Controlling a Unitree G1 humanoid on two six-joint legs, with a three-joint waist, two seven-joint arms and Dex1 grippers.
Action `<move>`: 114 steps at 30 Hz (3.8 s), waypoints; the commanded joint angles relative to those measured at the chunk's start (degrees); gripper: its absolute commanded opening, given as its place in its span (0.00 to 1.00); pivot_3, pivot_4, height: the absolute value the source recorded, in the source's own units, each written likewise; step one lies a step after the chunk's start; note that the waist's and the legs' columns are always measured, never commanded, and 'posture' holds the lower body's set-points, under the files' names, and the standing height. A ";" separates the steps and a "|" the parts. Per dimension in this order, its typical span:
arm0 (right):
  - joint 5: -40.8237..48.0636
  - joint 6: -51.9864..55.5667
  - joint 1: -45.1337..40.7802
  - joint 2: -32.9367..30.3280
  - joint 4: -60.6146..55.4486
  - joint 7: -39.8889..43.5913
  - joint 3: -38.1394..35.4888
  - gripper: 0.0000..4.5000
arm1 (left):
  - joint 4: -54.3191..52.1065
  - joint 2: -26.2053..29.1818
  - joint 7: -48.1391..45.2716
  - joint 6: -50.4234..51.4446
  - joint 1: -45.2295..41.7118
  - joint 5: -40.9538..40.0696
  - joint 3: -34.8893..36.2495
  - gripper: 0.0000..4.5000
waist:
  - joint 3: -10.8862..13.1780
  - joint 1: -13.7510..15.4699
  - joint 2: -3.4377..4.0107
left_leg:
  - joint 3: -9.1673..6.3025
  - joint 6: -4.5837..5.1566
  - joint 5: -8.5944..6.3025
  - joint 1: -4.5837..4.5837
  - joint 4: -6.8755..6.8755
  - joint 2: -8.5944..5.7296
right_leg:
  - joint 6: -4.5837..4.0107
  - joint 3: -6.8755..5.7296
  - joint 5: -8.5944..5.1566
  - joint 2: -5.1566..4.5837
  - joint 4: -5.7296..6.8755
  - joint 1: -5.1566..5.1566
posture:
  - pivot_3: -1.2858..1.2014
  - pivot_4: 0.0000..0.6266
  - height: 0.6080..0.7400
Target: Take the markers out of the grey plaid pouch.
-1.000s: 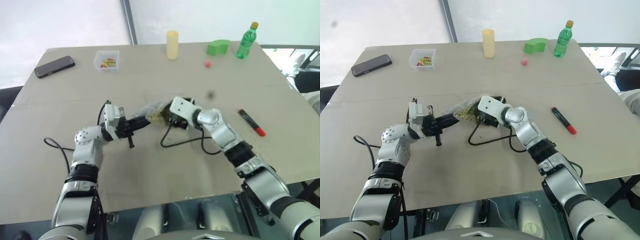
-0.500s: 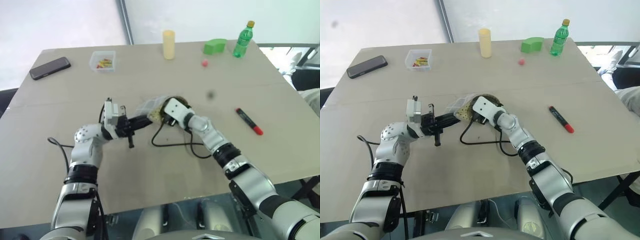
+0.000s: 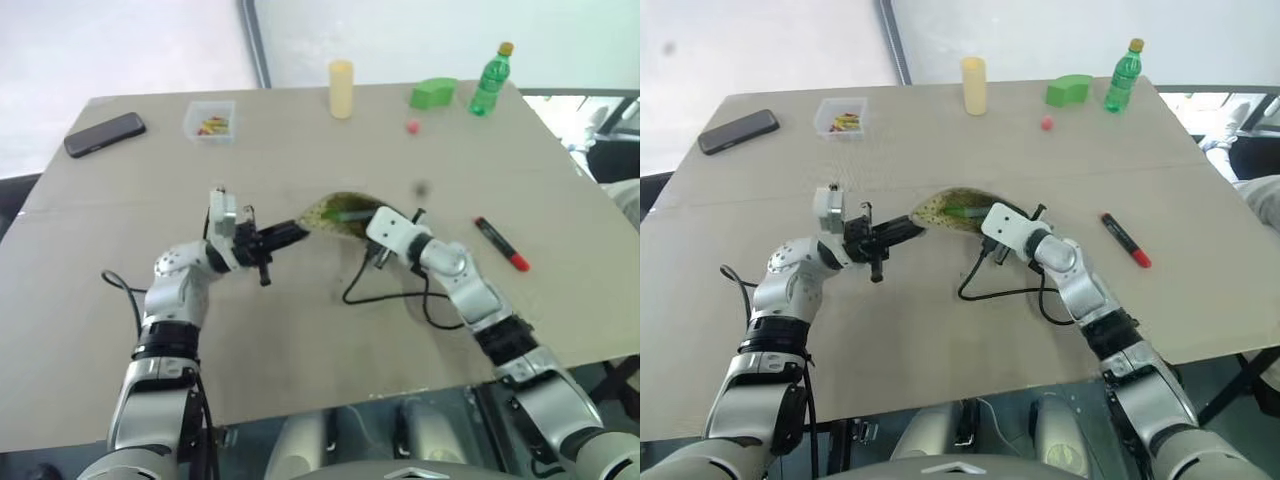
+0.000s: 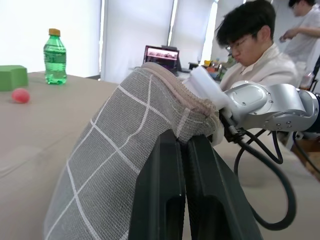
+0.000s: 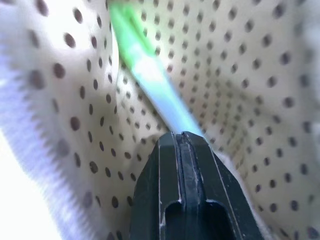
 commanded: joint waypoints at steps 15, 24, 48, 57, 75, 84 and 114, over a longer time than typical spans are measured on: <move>-7.61 20.44 1.41 -11.25 -17.76 3.85 5.50 0.18 | 1.34 -4.42 -8.56 3.16 -4.72 -0.51 -2.84 0.00 | 0.03 1.11 -0.06 | -0.02 0.22 -0.14 -0.09 0.08 0.01 | -0.01 -0.03 -0.01 -0.09 -0.03 -0.08 | 0.52 0.24 0.97; -11.48 12.89 -3.44 -9.41 -8.23 1.21 9.27 0.18 | 2.55 -4.75 -9.31 2.26 -4.71 0.08 -2.35 0.00 | 0.04 1.20 -0.08 | -0.10 0.05 -0.01 -0.77 0.41 -0.02 | 0.01 -0.11 0.00 0.05 -0.01 -0.46 | 0.52 0.24 0.97; -4.60 23.64 -4.62 -2.88 -15.37 9.40 4.43 0.72 | 9.72 -1.39 -10.16 -3.92 -4.95 -2.03 -7.42 0.00 | 0.03 1.24 -0.10 | -0.20 0.07 -0.02 -0.75 0.66 0.04 | 0.00 -0.11 0.01 0.16 0.13 -0.43 | 0.52 0.24 0.97; -7.20 12.81 -4.71 -3.02 -0.63 2.84 7.01 0.72 | 9.24 -1.59 -10.16 -4.19 -4.63 -2.69 -7.33 0.00 | 0.02 1.00 -0.11 | -0.19 0.06 -0.02 -0.73 0.68 0.05 | 0.00 -0.10 0.01 0.22 0.15 -0.43 | 0.52 0.24 0.97; -16.18 1.47 -7.76 -8.40 9.96 -3.95 10.96 0.72 | 7.85 -1.23 -10.16 -2.14 -3.73 -3.65 -6.01 0.00 | 0.00 1.04 -0.15 | -0.19 0.06 -0.02 -0.71 0.73 0.04 | 0.00 -0.07 0.01 0.22 0.23 -0.42 | 0.52 0.24 0.97; -17.93 6.40 -8.89 -6.42 11.42 -3.20 10.79 0.72 | 3.28 -0.61 -10.16 -5.16 -1.49 -4.03 -9.43 0.00 | -0.01 1.04 -0.17 | -0.18 0.06 -0.02 -0.71 0.73 0.04 | 0.00 -0.05 0.01 0.22 0.24 -0.41 | 0.52 0.24 0.97; -14.29 -5.77 -9.76 -1.82 19.23 -9.85 8.86 1.00 | -3.24 -1.01 -10.16 -6.35 2.71 -4.72 -10.42 0.00 | -0.06 0.39 -0.21 | -0.14 0.04 -0.01 -0.57 0.73 0.11 | -0.01 0.04 0.01 0.28 0.38 -0.40 | 0.52 0.24 0.97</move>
